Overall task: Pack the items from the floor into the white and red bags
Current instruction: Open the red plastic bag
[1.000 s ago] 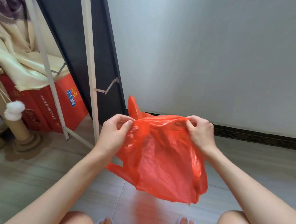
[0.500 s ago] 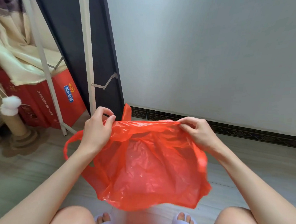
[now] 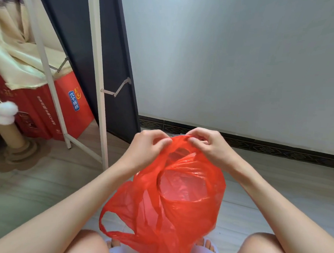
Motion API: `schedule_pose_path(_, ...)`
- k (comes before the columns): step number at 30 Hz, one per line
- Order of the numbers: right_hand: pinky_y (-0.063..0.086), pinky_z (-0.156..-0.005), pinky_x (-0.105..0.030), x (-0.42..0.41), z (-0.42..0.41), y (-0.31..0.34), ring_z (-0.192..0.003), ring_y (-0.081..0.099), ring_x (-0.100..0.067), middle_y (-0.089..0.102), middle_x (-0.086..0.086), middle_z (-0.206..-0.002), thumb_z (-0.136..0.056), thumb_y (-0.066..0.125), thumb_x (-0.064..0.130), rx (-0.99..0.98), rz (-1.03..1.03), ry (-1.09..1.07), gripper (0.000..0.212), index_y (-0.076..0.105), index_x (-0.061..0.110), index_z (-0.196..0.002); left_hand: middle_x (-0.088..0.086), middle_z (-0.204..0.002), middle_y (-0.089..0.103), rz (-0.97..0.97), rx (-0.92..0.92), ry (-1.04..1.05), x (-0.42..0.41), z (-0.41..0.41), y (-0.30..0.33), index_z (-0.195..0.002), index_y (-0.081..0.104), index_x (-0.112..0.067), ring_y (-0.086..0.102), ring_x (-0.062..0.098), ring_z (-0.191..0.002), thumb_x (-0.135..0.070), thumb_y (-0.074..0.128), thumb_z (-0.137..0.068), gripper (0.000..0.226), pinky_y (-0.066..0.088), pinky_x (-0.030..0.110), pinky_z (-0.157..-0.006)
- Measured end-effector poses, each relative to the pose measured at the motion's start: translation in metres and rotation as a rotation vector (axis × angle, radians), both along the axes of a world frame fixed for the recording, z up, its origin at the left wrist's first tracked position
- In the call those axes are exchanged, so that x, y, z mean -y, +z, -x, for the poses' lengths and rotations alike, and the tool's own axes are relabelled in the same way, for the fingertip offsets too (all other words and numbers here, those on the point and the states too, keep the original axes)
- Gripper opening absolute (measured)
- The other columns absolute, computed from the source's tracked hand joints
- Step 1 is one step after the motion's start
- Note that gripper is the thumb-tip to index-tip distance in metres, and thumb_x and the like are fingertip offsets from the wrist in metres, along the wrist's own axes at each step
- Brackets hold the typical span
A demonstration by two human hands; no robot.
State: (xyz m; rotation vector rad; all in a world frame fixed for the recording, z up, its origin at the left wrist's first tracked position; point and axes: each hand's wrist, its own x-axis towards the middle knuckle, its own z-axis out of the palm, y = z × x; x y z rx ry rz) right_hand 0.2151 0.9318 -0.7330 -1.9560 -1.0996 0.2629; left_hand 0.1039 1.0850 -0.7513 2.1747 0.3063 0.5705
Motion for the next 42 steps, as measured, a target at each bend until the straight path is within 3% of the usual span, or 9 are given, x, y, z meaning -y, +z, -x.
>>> schedule_pose_path(6,0.038,-0.083,-0.026,0.001,-0.006,-0.006,-0.093,0.05,-0.017,0.049,0.001,-0.092,-0.078,0.069,0.028,0.248,0.284,-0.238,0.019,0.067,0.02,-0.096,0.009,-0.068,0.057,0.617,-0.171,0.133,-0.003,0.002,-0.004,-0.076,0.063,-0.01,0.05,0.018,-0.062,-0.014,0.047,-0.095,0.025,0.039,0.027,-0.057)
schedule_pose_path(15,0.044,-0.094,-0.035,-0.007,-0.003,-0.009,-0.115,0.052,-0.027,0.06,-0.009,-0.12,-0.088,0.055,0.023,0.011,0.341,-0.467,0.027,0.057,0.015,-0.113,0.004,-0.084,0.071,0.311,-0.286,-0.065,-0.004,0.015,0.002,-0.081,0.072,-0.019,0.063,0.02,-0.078,-0.041,0.061,-0.084,0.024,0.049,0.034,-0.075)
schedule_pose_path(19,0.04,-0.087,-0.03,-0.005,-0.001,-0.007,-0.108,0.055,-0.025,0.063,-0.011,-0.11,-0.082,0.065,0.033,0.035,0.207,-0.576,0.026,0.065,0.015,-0.1,0.006,-0.068,0.05,0.269,-0.232,-0.016,-0.006,0.014,0.003,-0.075,0.062,0.0,0.046,0.017,-0.065,-0.043,0.049,-0.091,0.047,0.035,0.029,-0.064)
schedule_pose_path(23,0.045,-0.084,-0.029,-0.009,0.009,-0.006,-0.095,0.063,-0.018,0.072,-0.004,-0.096,-0.087,0.059,0.018,-0.046,0.071,-0.376,0.015,0.072,0.016,-0.093,0.005,-0.059,0.035,0.266,-0.146,0.066,-0.007,0.015,0.005,-0.057,0.045,-0.008,0.034,0.016,-0.057,-0.04,0.045,-0.093,0.048,0.025,0.029,-0.057)
schedule_pose_path(28,0.042,-0.064,-0.02,-0.007,0.008,-0.008,-0.069,0.055,-0.006,0.061,0.003,-0.084,-0.089,0.047,-0.003,-0.377,-0.047,-0.078,0.038,0.067,0.024,-0.073,-0.011,-0.047,0.05,0.065,-0.016,0.105,-0.017,0.021,0.004,-0.051,0.053,-0.02,0.046,0.001,-0.05,-0.037,0.049,-0.091,0.044,0.032,0.015,-0.053)
schedule_pose_path(33,0.037,-0.085,-0.019,-0.014,0.0,-0.013,-0.098,0.049,-0.017,0.049,0.0,-0.094,-0.09,0.05,0.006,0.075,0.163,-0.252,0.029,0.074,0.022,-0.088,-0.018,-0.055,0.057,-0.098,0.024,0.079,-0.022,0.02,-0.002,-0.053,0.053,-0.025,0.053,-0.002,-0.059,-0.039,0.05,-0.088,0.038,0.036,0.013,-0.058)
schedule_pose_path(35,0.038,-0.077,-0.017,-0.016,0.0,-0.011,-0.094,0.056,-0.016,0.06,-0.001,-0.09,-0.088,0.047,0.003,0.1,0.16,-0.293,0.032,0.073,0.02,-0.093,-0.021,-0.052,0.056,-0.094,0.044,0.074,-0.019,0.018,-0.003,-0.051,0.051,-0.026,0.053,-0.002,-0.056,-0.036,0.05,-0.09,0.041,0.036,0.012,-0.057)
schedule_pose_path(38,0.042,-0.061,-0.011,-0.019,-0.002,-0.013,-0.069,0.059,-0.009,0.066,0.004,-0.075,-0.087,0.043,-0.002,-0.103,0.068,-0.314,0.036,0.07,0.02,-0.081,-0.015,-0.049,0.058,-0.06,0.046,0.067,-0.018,0.014,-0.004,-0.052,0.055,-0.026,0.054,0.0,-0.053,-0.035,0.052,-0.09,0.039,0.039,0.015,-0.058)
schedule_pose_path(42,0.046,-0.057,-0.028,-0.026,-0.003,-0.022,-0.058,0.059,-0.014,0.066,-0.008,-0.075,-0.09,0.038,-0.004,-0.38,-0.065,-0.292,0.035,0.059,0.02,-0.077,-0.019,-0.056,0.059,-0.059,0.017,0.093,-0.025,0.013,-0.007,-0.062,0.06,-0.028,0.053,-0.01,-0.06,-0.03,0.057,-0.088,0.027,0.035,0.011,-0.059)
